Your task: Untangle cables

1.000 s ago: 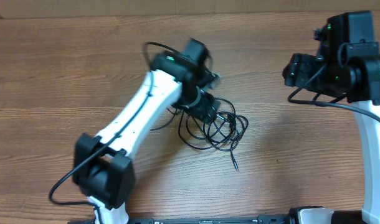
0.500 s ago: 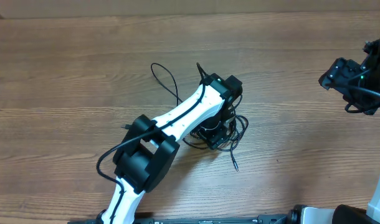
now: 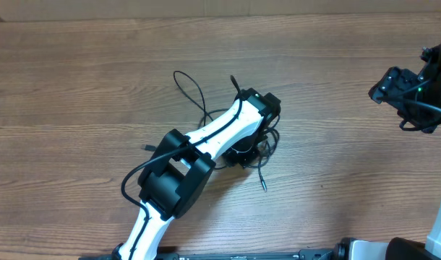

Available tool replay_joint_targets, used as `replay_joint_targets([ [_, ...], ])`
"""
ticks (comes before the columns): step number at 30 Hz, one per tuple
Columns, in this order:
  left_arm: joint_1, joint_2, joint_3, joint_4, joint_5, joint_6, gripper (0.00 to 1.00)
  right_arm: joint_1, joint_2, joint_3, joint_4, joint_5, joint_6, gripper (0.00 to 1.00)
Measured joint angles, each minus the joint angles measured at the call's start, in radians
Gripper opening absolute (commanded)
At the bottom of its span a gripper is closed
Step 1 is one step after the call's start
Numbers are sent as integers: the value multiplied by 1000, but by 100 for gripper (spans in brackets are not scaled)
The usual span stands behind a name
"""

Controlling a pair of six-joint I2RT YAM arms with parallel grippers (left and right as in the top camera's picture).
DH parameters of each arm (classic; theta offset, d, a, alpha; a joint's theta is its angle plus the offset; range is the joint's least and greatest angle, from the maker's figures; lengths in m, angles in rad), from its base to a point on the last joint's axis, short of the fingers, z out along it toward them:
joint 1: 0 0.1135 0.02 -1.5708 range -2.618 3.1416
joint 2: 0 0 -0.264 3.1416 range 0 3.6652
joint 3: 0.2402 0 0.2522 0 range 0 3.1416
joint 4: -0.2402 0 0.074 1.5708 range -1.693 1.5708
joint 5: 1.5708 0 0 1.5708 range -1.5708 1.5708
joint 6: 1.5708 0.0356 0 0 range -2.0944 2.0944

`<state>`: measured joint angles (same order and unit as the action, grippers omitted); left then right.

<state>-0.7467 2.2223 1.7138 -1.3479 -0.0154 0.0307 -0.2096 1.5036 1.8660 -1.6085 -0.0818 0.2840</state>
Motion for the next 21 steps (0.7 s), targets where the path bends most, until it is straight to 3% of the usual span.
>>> replay_joint_targets([
  [5, 7, -33, 29, 13, -56, -50, 4, 0, 0, 0, 0, 0, 0, 81],
  [14, 105, -384, 57, -8, -80, -119, 4, 0, 0, 0, -1, -7, -1, 85],
  [21, 129, -564, 60, 53, -82, -140, 4, 77, 0, -1, 33, -204, -140, 89],
])
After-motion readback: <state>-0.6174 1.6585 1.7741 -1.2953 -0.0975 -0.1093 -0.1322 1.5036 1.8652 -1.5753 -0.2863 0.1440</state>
